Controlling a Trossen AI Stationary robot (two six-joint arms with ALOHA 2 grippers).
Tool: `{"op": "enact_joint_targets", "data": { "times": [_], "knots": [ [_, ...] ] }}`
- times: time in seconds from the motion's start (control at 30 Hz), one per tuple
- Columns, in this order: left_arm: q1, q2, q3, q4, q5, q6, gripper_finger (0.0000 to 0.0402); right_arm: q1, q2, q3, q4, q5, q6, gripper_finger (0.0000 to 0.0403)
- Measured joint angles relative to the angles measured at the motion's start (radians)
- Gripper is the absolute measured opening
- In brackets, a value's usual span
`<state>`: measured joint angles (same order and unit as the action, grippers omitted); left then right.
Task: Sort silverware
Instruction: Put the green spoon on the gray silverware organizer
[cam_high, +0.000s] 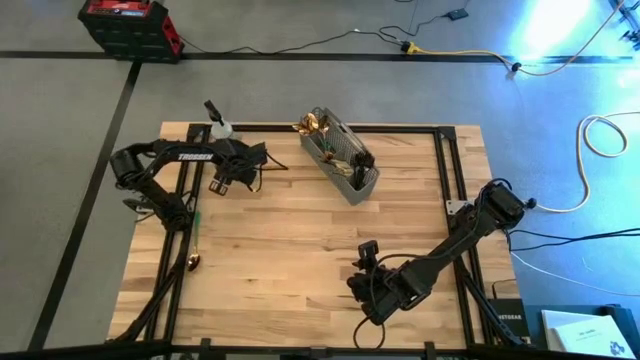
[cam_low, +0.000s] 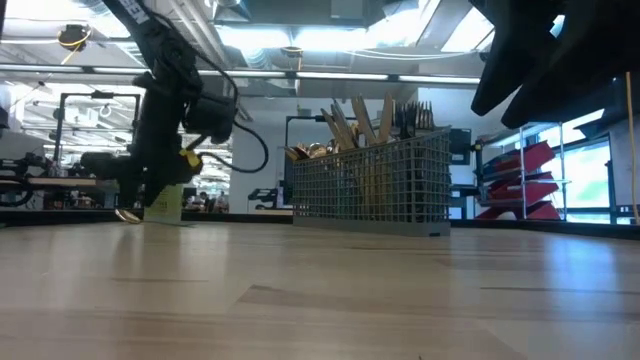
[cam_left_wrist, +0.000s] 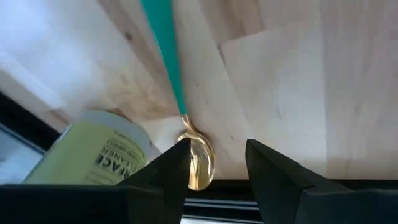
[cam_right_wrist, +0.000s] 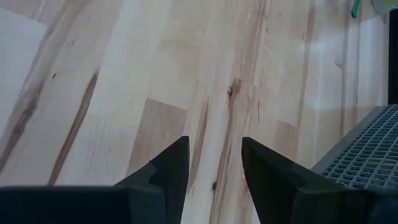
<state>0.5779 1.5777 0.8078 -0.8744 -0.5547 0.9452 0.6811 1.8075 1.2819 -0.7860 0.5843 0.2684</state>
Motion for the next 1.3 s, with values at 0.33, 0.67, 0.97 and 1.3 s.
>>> {"op": "enact_joint_targets", "data": {
  "times": [0.33,0.67,0.97,1.3],
  "knots": [
    [0.056,0.089,0.0,0.086,0.0,0.004,0.0139,0.0,0.0,0.0,0.007,-0.002,0.0,0.0131],
    [0.093,0.103,0.001,0.088,0.021,0.021,0.0118,0.0,0.0,0.0,0.008,-0.002,0.0,0.0131],
    [0.081,0.102,0.0,0.092,0.088,-0.068,0.0007,0.0,0.0,0.0,0.01,-0.001,0.0,0.0131],
    [0.041,0.098,0.001,0.05,0.096,-0.209,0.0,0.0,0.0,0.0,0.01,-0.001,0.0,0.0131]
  ]
}}
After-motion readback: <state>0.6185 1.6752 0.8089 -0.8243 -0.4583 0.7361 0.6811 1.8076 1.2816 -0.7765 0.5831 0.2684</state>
